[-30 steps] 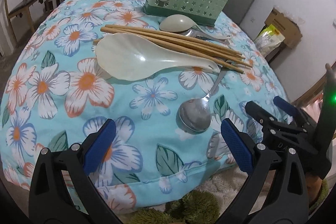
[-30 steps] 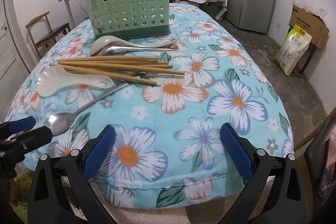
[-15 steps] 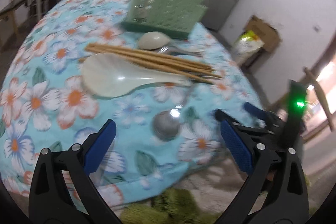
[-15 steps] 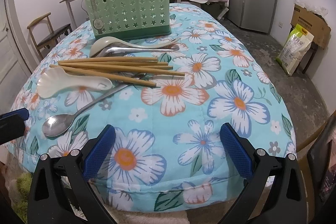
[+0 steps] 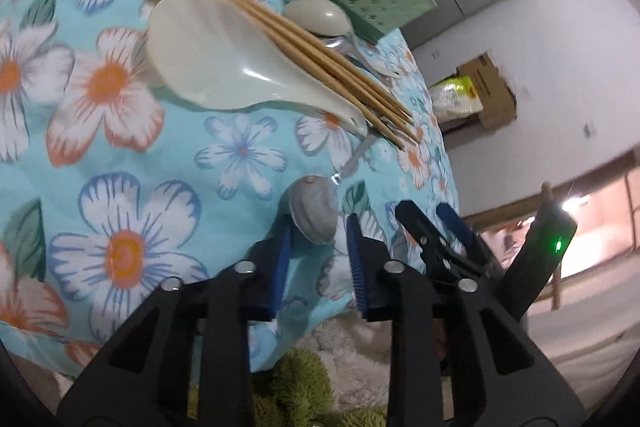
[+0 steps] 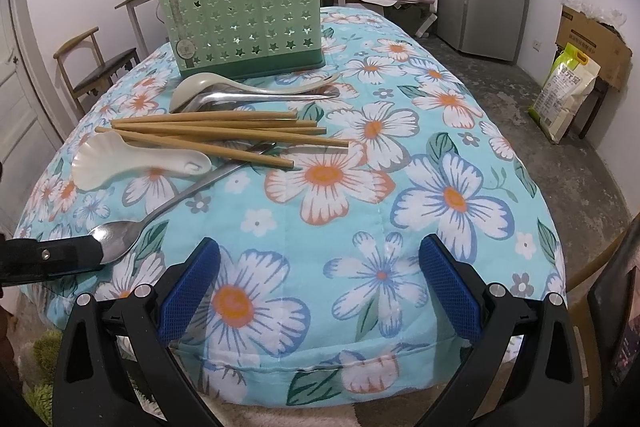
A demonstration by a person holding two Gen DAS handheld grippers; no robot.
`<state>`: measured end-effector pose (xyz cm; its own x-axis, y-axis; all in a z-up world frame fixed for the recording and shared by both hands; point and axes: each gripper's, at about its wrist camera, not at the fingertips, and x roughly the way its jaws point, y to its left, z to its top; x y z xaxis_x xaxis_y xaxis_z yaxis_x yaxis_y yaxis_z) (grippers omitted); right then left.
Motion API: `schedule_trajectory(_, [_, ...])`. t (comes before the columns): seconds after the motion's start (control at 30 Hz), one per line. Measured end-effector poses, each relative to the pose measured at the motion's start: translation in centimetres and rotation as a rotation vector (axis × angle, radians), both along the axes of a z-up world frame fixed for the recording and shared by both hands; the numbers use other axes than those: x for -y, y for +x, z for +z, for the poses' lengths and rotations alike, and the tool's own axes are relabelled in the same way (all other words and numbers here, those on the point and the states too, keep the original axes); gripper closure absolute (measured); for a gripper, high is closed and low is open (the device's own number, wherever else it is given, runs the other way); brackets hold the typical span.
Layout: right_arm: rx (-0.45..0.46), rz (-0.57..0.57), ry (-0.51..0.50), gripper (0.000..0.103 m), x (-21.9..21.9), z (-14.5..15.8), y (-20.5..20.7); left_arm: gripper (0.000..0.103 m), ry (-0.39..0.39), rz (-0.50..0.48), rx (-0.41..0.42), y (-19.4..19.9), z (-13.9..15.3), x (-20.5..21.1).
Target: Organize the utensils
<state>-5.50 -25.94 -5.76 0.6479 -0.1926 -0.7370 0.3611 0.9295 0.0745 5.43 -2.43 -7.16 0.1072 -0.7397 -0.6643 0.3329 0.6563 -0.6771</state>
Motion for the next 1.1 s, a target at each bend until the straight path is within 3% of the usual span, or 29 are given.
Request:
schedule_trajectory(0.07, [-0.003,-0.002,-0.001,0.005,0.0,0.0,0.1,0.096,0.008,0.012,-0.013,0.2,-0.3,0.1])
schedule_trajectory(0.17, [-0.006,-0.003,-0.004,0.005,0.0,-0.1,0.2,0.102,0.038,-0.006,-0.009,0.5,-0.1,0.1])
schedule_trajectory(0.27, [-0.008,-0.005,-0.006,0.005,0.0,-0.1,0.3,0.102,0.086,-0.004,0.004,0.8,0.7,-1.2])
schedule_trajectory(0.47, [-0.009,-0.008,-0.007,0.005,0.0,-0.1,0.4,0.1,0.11,0.065,-0.015,2.3,1.0,-6.3])
schedule_trajectory(0.57, [-0.009,-0.008,-0.007,0.005,-0.1,-0.1,0.4,0.084,0.081,0.086,-0.027,2.6,0.9,-7.3])
schedule_trajectory(0.67, [-0.01,-0.01,-0.008,0.005,-0.1,-0.2,0.4,0.082,0.085,0.083,-0.011,2.0,0.8,-6.8])
schedule_trajectory(0.77, [-0.006,-0.011,-0.005,0.005,-0.1,-0.2,0.4,0.083,0.092,0.096,0.005,1.6,0.5,-6.3])
schedule_trajectory(0.93, [0.0,-0.014,-0.005,0.006,-0.1,-0.4,0.4,0.096,0.044,0.182,-0.012,2.3,-0.2,-6.7])
schedule_trajectory(1.1, [0.032,-0.003,-0.018,0.019,-0.2,0.6,-0.1,0.1,-0.003,0.176,0.018,2.1,0.6,-7.4])
